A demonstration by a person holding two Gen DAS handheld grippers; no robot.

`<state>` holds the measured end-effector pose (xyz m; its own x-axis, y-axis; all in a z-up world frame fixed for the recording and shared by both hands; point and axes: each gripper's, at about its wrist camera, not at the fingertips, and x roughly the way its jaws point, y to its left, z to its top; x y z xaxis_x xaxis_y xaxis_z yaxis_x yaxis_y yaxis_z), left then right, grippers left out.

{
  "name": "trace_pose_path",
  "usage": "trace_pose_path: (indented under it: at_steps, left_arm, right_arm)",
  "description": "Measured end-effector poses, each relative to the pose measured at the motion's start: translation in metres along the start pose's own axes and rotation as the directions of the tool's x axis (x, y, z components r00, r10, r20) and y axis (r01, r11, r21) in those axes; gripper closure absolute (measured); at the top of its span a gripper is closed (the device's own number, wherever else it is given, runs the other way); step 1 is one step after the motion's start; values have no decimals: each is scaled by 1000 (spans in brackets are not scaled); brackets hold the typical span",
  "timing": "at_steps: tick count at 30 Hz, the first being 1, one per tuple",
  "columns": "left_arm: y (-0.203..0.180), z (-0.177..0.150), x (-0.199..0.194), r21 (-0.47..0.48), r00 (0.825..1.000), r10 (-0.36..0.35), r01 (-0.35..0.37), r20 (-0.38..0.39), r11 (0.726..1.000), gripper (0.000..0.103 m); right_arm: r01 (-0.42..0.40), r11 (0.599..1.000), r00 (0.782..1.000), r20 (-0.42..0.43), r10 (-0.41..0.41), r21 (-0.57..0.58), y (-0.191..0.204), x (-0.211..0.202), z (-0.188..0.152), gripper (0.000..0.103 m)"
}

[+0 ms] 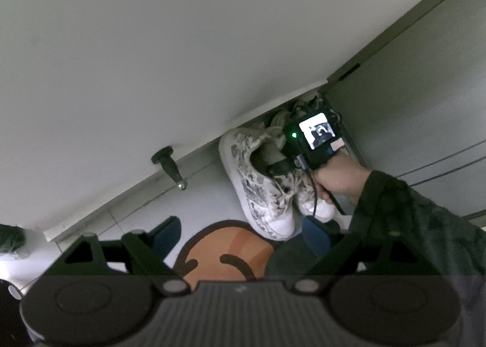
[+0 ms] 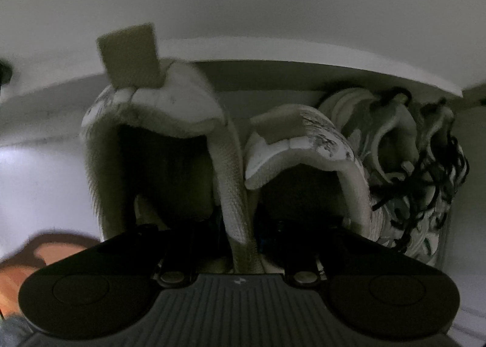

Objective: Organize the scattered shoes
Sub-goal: 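Lower the white sneakers beside the grey-and-white sneakers with the right tool, then open the right tool and pull it back from the white sneakers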

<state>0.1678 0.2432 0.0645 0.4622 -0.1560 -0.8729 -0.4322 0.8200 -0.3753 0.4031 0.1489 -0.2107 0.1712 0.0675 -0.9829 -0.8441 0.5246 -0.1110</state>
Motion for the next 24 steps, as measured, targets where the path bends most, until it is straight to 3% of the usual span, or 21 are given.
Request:
trace_pose_path:
  at_steps: [1,2,3,5,7,13,17,19,24]
  left_arm:
    - [1,1,-1,-6,1000,0,0,4,1000,15]
    - [1,2,-1,-12,1000,1,-1,9,1000,14]
    - [2,4,-1,-20,1000,4,-4,14,1000,14]
    - [3,7,0,-37,1000,6,-5,23,999,15]
    - [3,9,2,-46,1000,8,-7,26,999,15]
    - [-5,9,10,-42,1000,4,-4,14,999,15]
    - [-9,8,11,-29,1000,2,-1,10,1000,15]
    - [-8,8,11,-32,1000,4,-4,10,999,14]
    - [-1,8,10,-48,1000,12,-11,16,999,14]
  right_arm:
    - [-4,1000,1000,20,3,18,-1,-3,-3,70]
    - [-7,999,999,52,5,46,-4,-9,-7,60]
    - [-10,998,997,82,4,68,-5,-15,-10,42]
    - [-22,996,984,178,6,89,-6,-34,-17,19]
    - [-59,995,965,261,34,86,-5,-56,-26,17]
    - [-67,997,935,351,54,26,2,-82,-38,17]
    - [-84,996,902,425,74,6,12,-88,-50,3]
    - [-112,994,884,457,99,0,12,-88,-52,3]
    - [-122,992,875,470,116,-18,17,-82,-45,0]
